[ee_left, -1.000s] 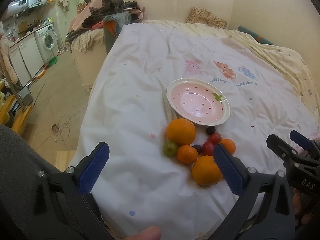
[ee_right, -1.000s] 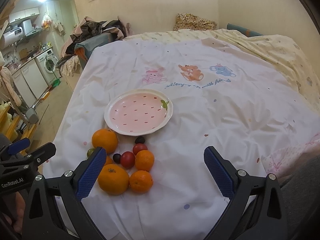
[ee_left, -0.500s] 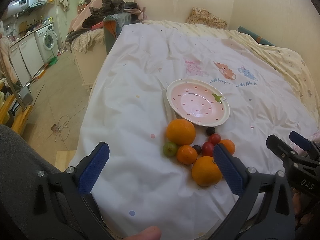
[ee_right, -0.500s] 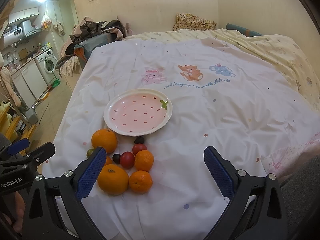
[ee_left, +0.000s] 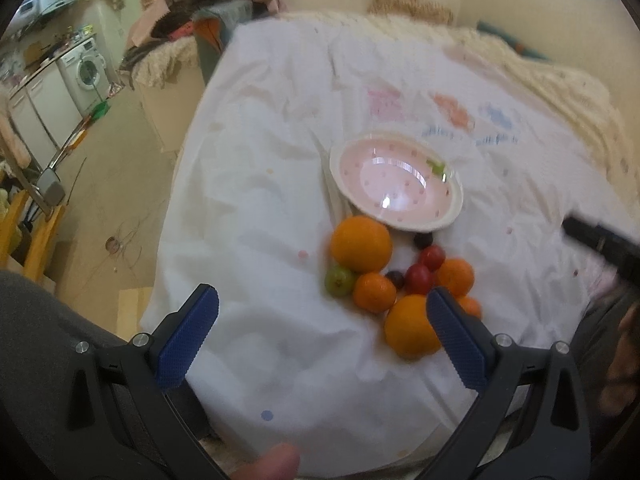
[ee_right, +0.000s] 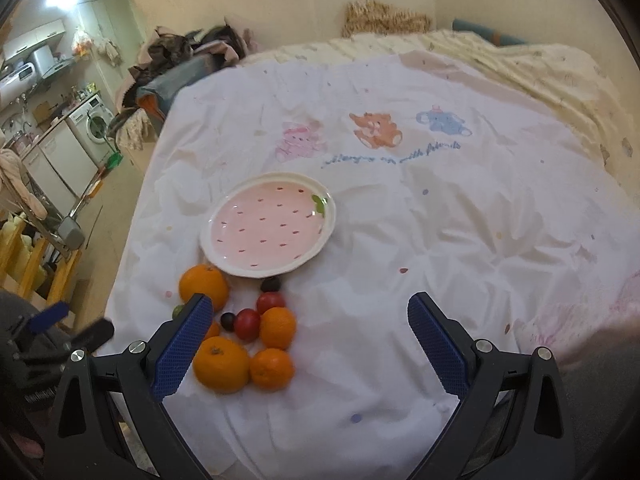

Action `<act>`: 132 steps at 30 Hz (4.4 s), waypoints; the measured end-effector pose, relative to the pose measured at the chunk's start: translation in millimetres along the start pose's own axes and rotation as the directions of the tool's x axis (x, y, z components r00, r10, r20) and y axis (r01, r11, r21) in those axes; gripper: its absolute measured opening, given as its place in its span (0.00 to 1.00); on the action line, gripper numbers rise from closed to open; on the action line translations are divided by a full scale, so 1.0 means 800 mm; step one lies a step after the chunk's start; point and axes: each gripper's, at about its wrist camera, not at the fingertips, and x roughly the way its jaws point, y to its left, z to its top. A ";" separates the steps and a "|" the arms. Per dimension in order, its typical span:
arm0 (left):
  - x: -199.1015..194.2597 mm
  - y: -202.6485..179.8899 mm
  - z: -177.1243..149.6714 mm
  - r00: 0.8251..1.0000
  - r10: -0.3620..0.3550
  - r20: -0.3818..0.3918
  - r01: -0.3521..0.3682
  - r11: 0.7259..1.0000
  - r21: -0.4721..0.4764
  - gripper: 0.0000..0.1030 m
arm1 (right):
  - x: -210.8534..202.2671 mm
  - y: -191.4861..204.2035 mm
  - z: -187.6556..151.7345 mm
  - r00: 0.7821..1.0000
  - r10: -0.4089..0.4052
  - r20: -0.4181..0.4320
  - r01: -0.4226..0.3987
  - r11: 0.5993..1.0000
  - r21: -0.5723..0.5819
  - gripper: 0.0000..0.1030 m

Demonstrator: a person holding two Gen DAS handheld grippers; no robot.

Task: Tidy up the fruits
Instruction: 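Lower the left tool onto the large orange and close its fingers, then grasp the small dark plum with the right tool while the left tool lifts the orange, then carry the orange and the dark plum over the pink plate with both tools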

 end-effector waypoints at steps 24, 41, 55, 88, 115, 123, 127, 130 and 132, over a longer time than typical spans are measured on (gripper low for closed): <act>0.164 -0.113 -0.017 0.853 -0.108 -0.510 0.197 0.973 0.123 0.57 | 0.058 -0.083 0.003 0.989 0.070 -0.132 -0.028 0.955 0.294 0.97; 0.042 -0.083 0.030 0.920 -0.197 -0.339 0.245 0.964 0.104 0.53 | 0.063 -0.079 0.001 0.984 0.096 -0.151 -0.048 0.955 0.291 0.97; 0.052 0.005 0.100 0.976 -0.115 -0.183 0.129 0.990 0.064 0.53 | 0.108 -0.047 0.025 0.897 0.322 -0.303 -0.233 0.926 0.296 0.59; 0.085 0.025 0.093 0.969 -0.179 -0.171 0.176 0.984 -0.031 0.53 | 0.192 0.033 0.032 0.844 0.237 -0.481 -0.273 0.962 -0.004 0.08; 0.101 0.034 0.093 0.972 -0.143 -0.187 0.132 0.989 -0.067 0.54 | 0.251 0.067 0.016 0.874 0.079 -0.479 -0.182 0.968 -0.172 0.23; 0.098 0.030 0.092 0.974 -0.142 -0.178 0.134 0.989 -0.054 0.54 | 0.196 0.053 0.031 0.877 0.150 -0.456 -0.243 0.958 -0.153 0.23; 0.097 0.031 0.092 0.976 -0.139 -0.169 0.132 0.990 -0.054 0.54 | 0.163 0.049 0.042 0.892 0.206 -0.403 -0.279 0.951 -0.132 0.23; 0.094 0.031 0.092 0.980 -0.131 -0.151 0.124 0.991 -0.054 0.54 | 0.137 0.041 0.046 0.903 0.239 -0.356 -0.296 0.948 -0.115 0.23; 0.090 0.030 0.094 0.982 -0.130 -0.133 0.125 0.991 -0.050 0.54 | 0.119 0.031 0.054 0.917 0.254 -0.307 -0.302 0.946 -0.121 0.23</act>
